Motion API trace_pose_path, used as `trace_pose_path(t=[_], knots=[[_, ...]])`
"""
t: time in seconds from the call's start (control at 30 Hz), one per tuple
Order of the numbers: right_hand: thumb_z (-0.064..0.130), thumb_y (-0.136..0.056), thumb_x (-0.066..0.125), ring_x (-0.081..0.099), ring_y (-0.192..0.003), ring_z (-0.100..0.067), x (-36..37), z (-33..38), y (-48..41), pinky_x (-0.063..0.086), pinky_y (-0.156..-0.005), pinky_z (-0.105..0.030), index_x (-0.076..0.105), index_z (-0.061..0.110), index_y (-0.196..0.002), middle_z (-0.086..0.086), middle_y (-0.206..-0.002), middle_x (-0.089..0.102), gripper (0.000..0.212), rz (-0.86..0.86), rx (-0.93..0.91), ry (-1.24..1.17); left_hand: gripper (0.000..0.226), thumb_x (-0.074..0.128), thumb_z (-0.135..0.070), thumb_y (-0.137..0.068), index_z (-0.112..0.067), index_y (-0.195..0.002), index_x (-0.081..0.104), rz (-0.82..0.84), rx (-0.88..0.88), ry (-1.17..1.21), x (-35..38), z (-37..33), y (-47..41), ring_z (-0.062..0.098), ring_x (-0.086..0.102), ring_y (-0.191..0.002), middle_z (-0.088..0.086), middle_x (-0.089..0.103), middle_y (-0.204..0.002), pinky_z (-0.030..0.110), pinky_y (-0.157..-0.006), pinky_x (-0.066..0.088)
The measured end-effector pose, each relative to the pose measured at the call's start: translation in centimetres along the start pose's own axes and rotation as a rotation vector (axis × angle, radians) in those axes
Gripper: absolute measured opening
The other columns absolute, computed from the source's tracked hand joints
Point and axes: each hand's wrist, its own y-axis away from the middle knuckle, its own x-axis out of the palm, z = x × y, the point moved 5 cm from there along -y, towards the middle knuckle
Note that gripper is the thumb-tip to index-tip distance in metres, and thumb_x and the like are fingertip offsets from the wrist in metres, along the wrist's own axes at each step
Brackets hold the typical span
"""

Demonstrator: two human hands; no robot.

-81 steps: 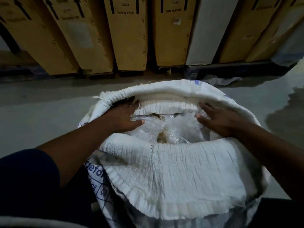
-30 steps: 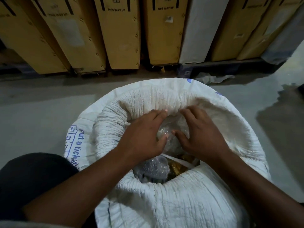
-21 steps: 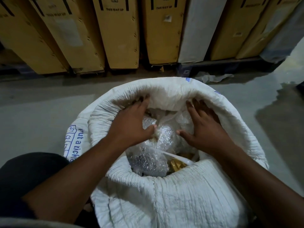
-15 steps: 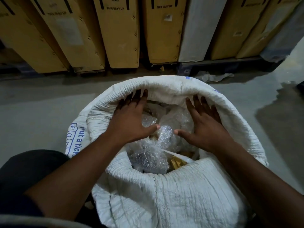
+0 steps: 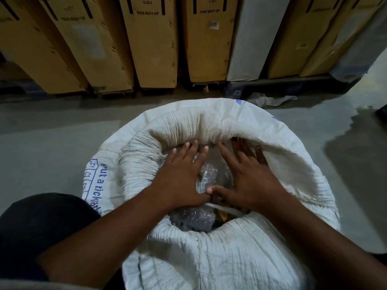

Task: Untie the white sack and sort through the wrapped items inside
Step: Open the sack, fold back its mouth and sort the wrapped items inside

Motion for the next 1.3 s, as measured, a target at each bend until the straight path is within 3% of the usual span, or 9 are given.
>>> trace_pose_path(t=[0.13, 0.37, 0.5, 0.63, 0.9, 1.03, 1.13, 1.23, 1.3], knots=[[0.099, -0.073, 0.026, 0.018, -0.156, -0.03, -0.2, 0.0, 0.1, 0.013, -0.125, -0.056, -0.016, 0.036, -0.16, -0.01, -0.167, 0.024, 0.115, -0.003, 0.013, 0.0, 0.12, 0.05, -0.08, -0.077, -0.032, -0.161, -0.02, -0.049, 0.026, 0.002, -0.7, -0.3, 0.0, 0.022, -0.018, -0.159, 0.003, -0.024, -0.171, 0.048, -0.13, -0.003], [0.092, -0.081, 0.028, -0.004, -0.159, -0.021, -1.4, 1.1, 1.4, 0.005, -0.127, -0.052, -0.009, 0.03, -0.162, -0.006, -0.172, 0.005, 0.109, -0.063, -0.036, 0.001, 0.119, 0.047, -0.082, -0.076, -0.031, -0.163, -0.016, -0.139, 0.041, 0.006, -1.9, -0.4, 0.3, 0.021, -0.017, -0.159, 0.001, -0.023, -0.172, 0.048, -0.13, 0.0], [0.078, -0.086, 0.035, -0.006, -0.159, -0.02, -2.6, 0.7, 2.3, 0.003, -0.127, -0.054, -0.001, 0.026, -0.164, -0.004, -0.173, 0.0, 0.1, -0.143, -0.026, 0.012, 0.116, 0.049, -0.082, -0.079, -0.033, -0.163, -0.015, -0.209, -0.002, -0.007, -2.4, 0.7, 0.2, 0.023, -0.014, -0.16, -0.001, -0.022, -0.172, 0.05, -0.129, 0.001], [0.08, -0.083, 0.037, -0.012, -0.158, -0.025, -2.2, -2.1, 0.9, -0.004, -0.126, -0.056, -0.004, 0.028, -0.163, -0.003, -0.172, -0.01, 0.104, -0.166, 0.053, 0.023, 0.111, 0.048, -0.08, -0.082, -0.035, -0.163, -0.012, -0.198, -0.068, -0.052, -2.3, 2.9, -0.6, 0.025, -0.014, -0.16, 0.0, -0.022, -0.172, 0.052, -0.129, 0.0], [0.082, -0.076, 0.053, -0.018, -0.157, -0.022, -0.8, -6.4, -1.7, -0.011, -0.126, -0.049, 0.0, 0.025, -0.163, -0.001, -0.172, -0.007, 0.117, -0.14, 0.179, -0.003, 0.098, 0.052, -0.069, -0.078, -0.021, -0.162, 0.031, -0.262, -0.211, -0.162, -3.5, 6.0, -0.3, 0.029, 0.018, -0.158, 0.007, 0.019, -0.172, 0.055, -0.128, 0.011], [0.079, -0.068, 0.068, -0.008, -0.159, -0.023, -1.8, -8.4, -1.2, -0.009, -0.125, -0.043, 0.002, 0.021, -0.163, -0.002, -0.173, 0.002, 0.129, -0.155, 0.254, -0.019, 0.103, 0.063, -0.06, -0.072, -0.017, -0.16, 0.034, -0.302, -0.293, -0.148, -3.9, 8.4, 0.5, 0.034, 0.032, -0.151, 0.012, 0.035, -0.165, 0.054, -0.125, 0.016], [0.078, -0.064, 0.071, -0.004, -0.159, -0.025, -1.7, -9.1, -0.7, -0.006, -0.126, -0.043, 0.003, 0.021, -0.163, -0.004, -0.172, 0.008, 0.133, -0.144, 0.276, -0.035, 0.108, 0.078, -0.052, -0.071, -0.015, -0.161, 0.03, -0.302, -0.307, -0.152, -3.7, 9.1, 0.4, 0.036, 0.034, -0.149, 0.014, 0.036, -0.164, 0.053, -0.123, 0.019], [0.079, -0.066, 0.07, -0.013, -0.158, -0.025, -1.5, -8.1, -0.6, -0.011, -0.125, -0.046, -0.006, 0.022, -0.163, -0.004, -0.173, -0.005, 0.136, -0.101, 0.263, -0.011, 0.112, 0.079, -0.054, -0.07, -0.014, -0.162, 0.027, -0.292, -0.314, -0.133, -3.5, 8.9, 0.1, 0.038, 0.03, -0.151, 0.015, 0.032, -0.166, 0.054, -0.125, 0.016], [0.081, -0.065, 0.07, -0.016, -0.157, -0.027, -1.6, -6.9, -0.6, -0.011, -0.125, -0.051, -0.009, 0.026, -0.162, -0.005, -0.172, -0.012, 0.136, -0.049, 0.239, 0.003, 0.114, 0.076, -0.058, -0.07, -0.015, -0.163, 0.025, -0.291, -0.286, -0.104, -3.2, 8.1, 0.1, 0.037, 0.024, -0.154, 0.016, 0.026, -0.168, 0.05, -0.127, 0.004]])
